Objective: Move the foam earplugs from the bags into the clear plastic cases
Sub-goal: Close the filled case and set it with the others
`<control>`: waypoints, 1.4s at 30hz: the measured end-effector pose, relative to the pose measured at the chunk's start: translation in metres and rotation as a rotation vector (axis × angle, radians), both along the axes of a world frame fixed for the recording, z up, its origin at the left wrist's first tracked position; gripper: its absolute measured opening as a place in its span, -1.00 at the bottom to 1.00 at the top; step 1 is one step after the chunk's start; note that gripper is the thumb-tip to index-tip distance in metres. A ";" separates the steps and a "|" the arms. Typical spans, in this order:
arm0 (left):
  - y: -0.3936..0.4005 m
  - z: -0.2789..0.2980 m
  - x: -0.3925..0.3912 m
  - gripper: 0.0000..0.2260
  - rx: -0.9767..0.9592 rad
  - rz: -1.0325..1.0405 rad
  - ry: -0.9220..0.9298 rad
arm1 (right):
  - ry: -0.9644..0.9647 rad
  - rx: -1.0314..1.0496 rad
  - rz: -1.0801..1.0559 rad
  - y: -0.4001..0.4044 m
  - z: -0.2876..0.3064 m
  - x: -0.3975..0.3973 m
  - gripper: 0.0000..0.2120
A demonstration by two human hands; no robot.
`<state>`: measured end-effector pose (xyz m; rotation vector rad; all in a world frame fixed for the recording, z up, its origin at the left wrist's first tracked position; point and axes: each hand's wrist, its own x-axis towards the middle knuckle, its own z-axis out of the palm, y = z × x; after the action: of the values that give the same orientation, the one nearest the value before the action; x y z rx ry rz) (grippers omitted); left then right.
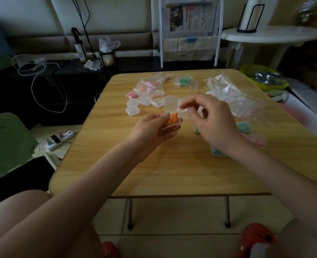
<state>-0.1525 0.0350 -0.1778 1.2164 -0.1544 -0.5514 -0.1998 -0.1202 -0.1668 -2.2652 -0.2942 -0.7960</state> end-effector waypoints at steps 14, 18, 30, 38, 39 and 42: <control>0.000 0.007 -0.001 -0.71 -0.181 0.000 0.250 | 0.232 0.163 0.145 -0.005 -0.002 0.004 -0.79; 0.003 0.008 0.000 -0.72 -0.151 -0.022 0.277 | 0.236 -0.047 0.151 -0.004 -0.005 0.003 -0.87; 0.002 0.006 -0.005 -0.84 -0.055 -0.108 0.255 | 0.069 -0.275 0.104 -0.003 -0.008 0.002 -0.85; -0.003 0.003 -0.007 -0.73 0.149 -0.101 0.027 | 0.370 -0.011 0.155 -0.012 0.008 0.000 -0.86; -0.004 0.004 -0.008 -0.72 0.168 -0.095 0.015 | 0.355 0.000 0.132 -0.015 0.011 0.000 -0.89; -0.005 0.009 -0.008 -0.77 0.144 -0.059 0.007 | 0.330 0.082 0.108 -0.028 0.019 0.001 -0.83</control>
<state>-0.1607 0.0297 -0.1689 1.3528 -0.1471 -0.6260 -0.1989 -0.1485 -0.1475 -2.2372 -0.2218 -0.3636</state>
